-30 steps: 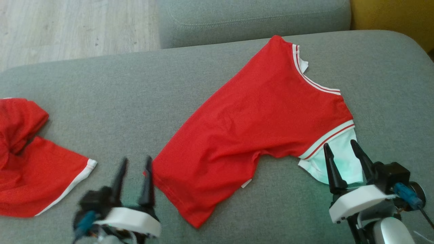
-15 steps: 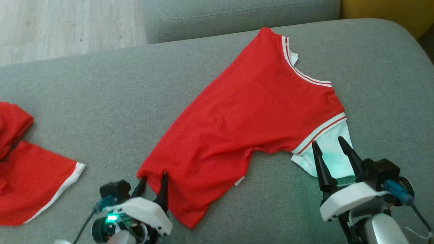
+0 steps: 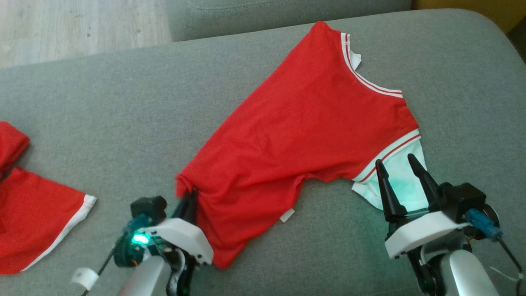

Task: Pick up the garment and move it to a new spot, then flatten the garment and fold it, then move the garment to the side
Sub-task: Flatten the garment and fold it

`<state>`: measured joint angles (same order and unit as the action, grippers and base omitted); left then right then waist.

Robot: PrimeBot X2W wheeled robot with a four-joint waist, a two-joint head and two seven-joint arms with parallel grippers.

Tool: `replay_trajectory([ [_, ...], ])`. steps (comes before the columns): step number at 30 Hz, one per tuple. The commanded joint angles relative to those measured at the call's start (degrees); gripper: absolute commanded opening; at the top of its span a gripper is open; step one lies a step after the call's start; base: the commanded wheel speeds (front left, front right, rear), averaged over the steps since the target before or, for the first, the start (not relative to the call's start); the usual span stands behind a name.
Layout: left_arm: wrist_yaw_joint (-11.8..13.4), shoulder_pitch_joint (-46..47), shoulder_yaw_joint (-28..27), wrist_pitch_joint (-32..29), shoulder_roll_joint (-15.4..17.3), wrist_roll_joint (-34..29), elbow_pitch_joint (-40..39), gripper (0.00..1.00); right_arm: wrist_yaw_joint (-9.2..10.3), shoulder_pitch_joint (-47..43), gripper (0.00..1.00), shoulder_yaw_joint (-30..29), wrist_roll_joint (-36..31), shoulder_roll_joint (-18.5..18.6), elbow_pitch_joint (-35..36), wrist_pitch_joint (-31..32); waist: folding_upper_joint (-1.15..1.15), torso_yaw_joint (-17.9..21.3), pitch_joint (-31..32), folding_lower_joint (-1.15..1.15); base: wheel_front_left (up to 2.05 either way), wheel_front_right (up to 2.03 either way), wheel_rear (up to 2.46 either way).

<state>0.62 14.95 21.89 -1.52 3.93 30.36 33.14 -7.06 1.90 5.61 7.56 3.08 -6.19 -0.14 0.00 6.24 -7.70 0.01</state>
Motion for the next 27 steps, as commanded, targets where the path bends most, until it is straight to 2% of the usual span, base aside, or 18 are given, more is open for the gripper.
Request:
replay_trajectory([
  [1,0.57,3.00,-2.12,1.26,1.17,-0.43,-1.47,0.00,-0.43,2.35,1.00,1.58,0.30,-0.02,2.10,-0.84,0.00,0.03,-0.22,-0.01,0.00,0.00,0.00],
  [6,0.28,7.54,-3.42,3.69,4.18,-1.52,-1.99,0.00,-0.43,2.88,1.00,1.96,0.67,-0.09,2.21,-1.21,0.00,0.53,-1.49,-0.01,0.00,0.00,0.00],
  [11,-3.95,15.26,-4.70,1.39,8.51,-0.29,-0.56,0.00,-0.43,4.59,1.00,3.25,1.25,-0.14,1.96,-1.62,0.00,2.17,-3.53,-0.01,0.00,0.00,0.00],
  [12,-5.08,18.27,-4.75,0.20,11.05,-0.56,0.46,0.00,-0.43,5.49,1.00,3.83,1.51,-0.15,1.56,-1.98,0.00,3.24,-4.31,-0.01,0.00,0.00,0.00],
  [14,-5.80,20.82,-4.80,-0.05,13.39,-1.05,1.21,0.00,-0.43,6.19,1.00,4.24,1.84,-0.17,0.99,-2.47,0.00,4.26,-4.95,-0.01,0.00,0.00,0.00],
  [17,-6.45,23.77,-5.19,0.48,15.31,-0.97,1.55,0.00,-0.43,6.68,1.00,4.34,2.60,-0.18,0.09,-3.24,0.00,5.17,-5.64,-0.01,0.00,0.00,0.00],
  [21,-6.88,24.25,-5.04,-0.84,15.54,0.29,2.89,0.00,-0.43,6.92,1.00,4.33,3.33,-0.19,-1.13,-4.05,0.00,5.59,-5.63,-0.01,0.00,0.00,0.00],
  [22,-6.96,23.77,-4.88,-0.94,15.36,0.58,3.26,0.48,-0.43,6.94,1.00,4.29,3.43,-0.19,-1.40,-4.17,0.00,5.55,-5.49,-0.01,0.00,0.00,0.00],
  [23,-7.00,23.13,-4.67,-0.59,15.17,0.66,3.53,1.00,-0.43,6.96,1.00,4.13,3.50,-0.19,-1.65,-4.28,0.00,5.40,-5.28,-0.01,0.00,0.00,0.00],
  [27,-6.09,19.77,-5.24,3.55,13.62,1.39,4.08,1.00,-0.43,6.88,1.00,3.26,3.28,-0.20,-2.17,-4.39,0.00,4.21,-3.85,-0.01,0.00,0.00,0.00],
])
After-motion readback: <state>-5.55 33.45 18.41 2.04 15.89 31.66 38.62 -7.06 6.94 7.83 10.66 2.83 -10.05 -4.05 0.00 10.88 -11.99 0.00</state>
